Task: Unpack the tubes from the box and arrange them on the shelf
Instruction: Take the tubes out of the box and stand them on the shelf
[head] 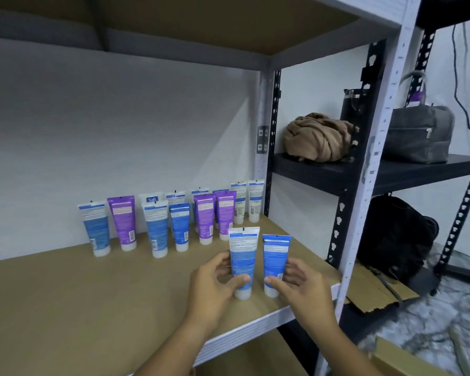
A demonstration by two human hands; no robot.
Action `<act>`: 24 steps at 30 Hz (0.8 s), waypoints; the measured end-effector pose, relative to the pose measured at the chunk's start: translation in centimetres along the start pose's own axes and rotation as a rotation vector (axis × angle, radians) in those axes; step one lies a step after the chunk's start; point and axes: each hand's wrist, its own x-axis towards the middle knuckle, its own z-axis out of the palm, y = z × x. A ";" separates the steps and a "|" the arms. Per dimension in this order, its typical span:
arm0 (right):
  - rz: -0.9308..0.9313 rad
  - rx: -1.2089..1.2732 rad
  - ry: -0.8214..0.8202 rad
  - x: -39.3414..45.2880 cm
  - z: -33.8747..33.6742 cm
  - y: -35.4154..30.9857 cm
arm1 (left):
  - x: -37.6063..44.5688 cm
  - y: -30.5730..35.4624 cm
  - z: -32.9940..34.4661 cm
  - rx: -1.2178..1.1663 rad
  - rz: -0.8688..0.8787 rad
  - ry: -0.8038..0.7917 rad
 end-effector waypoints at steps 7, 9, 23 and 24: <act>-0.063 -0.036 -0.103 0.8 7.7 -1.9 | -0.3 -0.8 -7.1 0.042 0.029 0.123; -0.076 -0.018 -0.146 0.9 10.4 -2.7 | -0.5 -1.2 -9.5 0.064 0.020 0.164; -0.171 0.018 -0.369 1.5 28.5 -6.8 | -1.5 -2.2 -27.1 0.234 -0.013 0.451; -0.187 0.009 -0.379 1.6 29.7 -7.1 | -1.3 -2.2 -28.0 0.251 -0.013 0.458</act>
